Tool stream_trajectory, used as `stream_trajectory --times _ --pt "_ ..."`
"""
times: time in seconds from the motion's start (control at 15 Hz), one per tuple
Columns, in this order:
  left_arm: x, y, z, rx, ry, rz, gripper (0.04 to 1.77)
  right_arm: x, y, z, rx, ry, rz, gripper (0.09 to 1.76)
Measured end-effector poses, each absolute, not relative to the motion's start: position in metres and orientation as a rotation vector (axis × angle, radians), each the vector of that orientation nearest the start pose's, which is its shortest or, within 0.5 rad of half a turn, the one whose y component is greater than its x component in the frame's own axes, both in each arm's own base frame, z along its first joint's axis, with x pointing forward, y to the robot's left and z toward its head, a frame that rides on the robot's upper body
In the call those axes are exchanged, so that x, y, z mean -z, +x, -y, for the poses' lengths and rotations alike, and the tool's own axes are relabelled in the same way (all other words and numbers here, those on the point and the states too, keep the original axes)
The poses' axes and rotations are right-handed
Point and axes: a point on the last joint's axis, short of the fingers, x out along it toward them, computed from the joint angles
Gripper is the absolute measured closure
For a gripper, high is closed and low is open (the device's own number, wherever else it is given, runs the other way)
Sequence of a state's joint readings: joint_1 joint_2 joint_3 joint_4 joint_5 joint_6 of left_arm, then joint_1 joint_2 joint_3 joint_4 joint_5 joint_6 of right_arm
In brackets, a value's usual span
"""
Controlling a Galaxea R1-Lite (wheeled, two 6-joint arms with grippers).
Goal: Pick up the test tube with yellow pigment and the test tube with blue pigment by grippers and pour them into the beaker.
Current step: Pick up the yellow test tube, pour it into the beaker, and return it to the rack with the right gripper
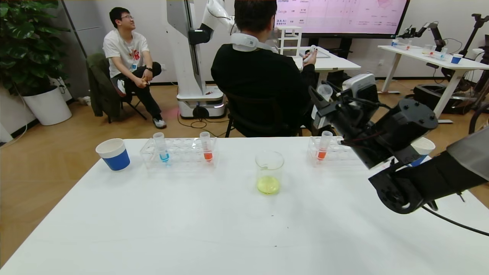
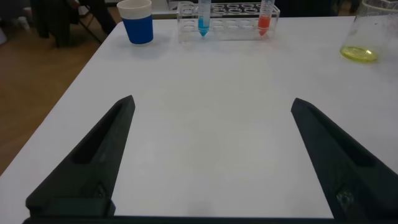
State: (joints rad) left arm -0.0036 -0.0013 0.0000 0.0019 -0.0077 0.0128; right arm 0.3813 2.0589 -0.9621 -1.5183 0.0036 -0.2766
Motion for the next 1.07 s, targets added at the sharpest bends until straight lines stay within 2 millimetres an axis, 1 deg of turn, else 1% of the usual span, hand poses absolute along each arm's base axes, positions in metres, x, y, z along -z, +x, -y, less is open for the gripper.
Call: stream_trajectory --times 0.13,0.27,0.33,0.47,0.67,0.73,0.87,0.93,1.07 --pt "-0.075 -0.023 0.000 0.010 0.013 0.000 0.06 -0.178 0.336 -0.135 -0.306 -0.076 0.329 1.34" --pt "-0.075 -0.023 0.000 0.011 0.013 0.000 0.06 -0.174 0.321 -0.126 -0.272 -0.023 0.186 1.34" --pt "-0.075 -0.023 0.000 0.011 0.013 0.000 0.06 -0.175 0.316 -0.120 -0.256 -0.011 0.147 1.34" --pt "-0.075 -0.023 0.000 0.011 0.013 0.000 0.06 -0.179 0.309 -0.106 -0.230 -0.013 0.089 1.34" --pt "-0.075 -0.023 0.000 0.011 0.013 0.000 0.06 -0.187 0.306 -0.079 -0.215 -0.018 0.093 1.34" --pt "-0.075 -0.023 0.000 0.011 0.013 0.000 0.06 -0.189 0.307 -0.067 -0.205 -0.021 0.098 1.34" --pt "-0.075 -0.023 0.000 0.010 0.013 0.000 0.06 -0.191 0.311 -0.034 -0.158 -0.029 0.103 1.34" --pt "-0.075 -0.023 0.000 0.011 0.013 0.000 0.06 -0.191 0.313 -0.015 -0.130 -0.034 0.104 1.34" --pt "-0.075 -0.023 0.000 0.011 0.013 0.000 0.06 -0.193 0.318 0.032 -0.085 -0.051 0.113 1.34"
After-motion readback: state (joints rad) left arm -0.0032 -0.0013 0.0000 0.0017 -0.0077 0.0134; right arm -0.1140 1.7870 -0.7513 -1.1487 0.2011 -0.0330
